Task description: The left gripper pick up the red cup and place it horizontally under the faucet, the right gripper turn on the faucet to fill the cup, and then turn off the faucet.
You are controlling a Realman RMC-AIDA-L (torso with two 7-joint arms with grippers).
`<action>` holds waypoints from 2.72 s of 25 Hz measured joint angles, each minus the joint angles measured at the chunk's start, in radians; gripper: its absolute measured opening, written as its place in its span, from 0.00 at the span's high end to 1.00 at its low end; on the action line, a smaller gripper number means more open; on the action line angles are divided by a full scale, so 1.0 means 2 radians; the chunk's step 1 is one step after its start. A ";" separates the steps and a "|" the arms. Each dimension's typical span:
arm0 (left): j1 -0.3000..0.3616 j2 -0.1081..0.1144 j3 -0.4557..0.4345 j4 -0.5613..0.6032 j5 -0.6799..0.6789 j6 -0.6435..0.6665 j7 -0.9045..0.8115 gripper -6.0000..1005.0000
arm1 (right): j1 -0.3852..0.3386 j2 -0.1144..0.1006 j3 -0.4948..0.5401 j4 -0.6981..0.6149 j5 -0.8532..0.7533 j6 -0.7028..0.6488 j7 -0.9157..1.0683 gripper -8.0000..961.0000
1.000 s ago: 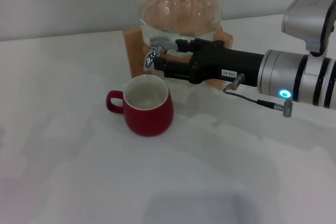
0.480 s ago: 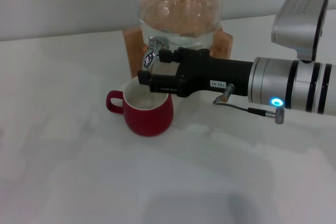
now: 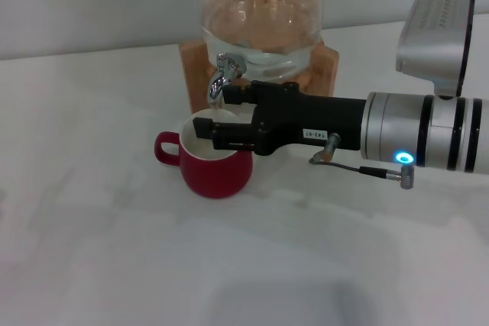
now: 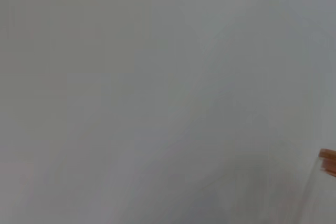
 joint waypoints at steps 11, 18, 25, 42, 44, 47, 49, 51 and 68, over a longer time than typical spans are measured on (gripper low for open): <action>0.011 0.000 0.000 0.006 -0.002 -0.002 0.000 0.17 | -0.015 -0.001 0.011 -0.005 0.003 0.012 0.001 0.19; 0.021 0.003 -0.004 0.037 0.001 -0.002 -0.004 0.17 | -0.055 0.000 0.024 -0.045 0.003 0.053 0.000 0.19; 0.040 0.002 -0.036 0.083 0.007 -0.002 -0.047 0.17 | -0.063 0.000 0.004 -0.063 0.004 0.065 -0.002 0.19; 0.040 -0.001 -0.038 0.096 0.058 -0.005 -0.040 0.17 | -0.047 0.002 -0.031 -0.058 0.001 0.035 -0.004 0.19; 0.038 -0.001 -0.039 0.096 0.058 -0.005 -0.040 0.17 | -0.046 0.002 -0.034 -0.058 0.002 0.031 -0.004 0.19; 0.037 -0.001 -0.038 0.096 0.058 -0.003 -0.040 0.17 | -0.045 0.002 -0.036 -0.058 0.001 0.029 -0.004 0.19; 0.037 0.000 -0.037 0.096 0.058 -0.002 -0.040 0.17 | -0.045 0.002 -0.036 -0.058 0.002 0.027 -0.004 0.19; 0.037 0.000 -0.038 0.096 0.058 -0.002 -0.040 0.17 | -0.045 0.002 -0.038 -0.058 0.002 0.021 -0.004 0.19; 0.032 0.000 -0.034 0.093 0.059 -0.007 0.009 0.17 | -0.022 0.002 -0.073 -0.048 0.000 -0.033 -0.004 0.19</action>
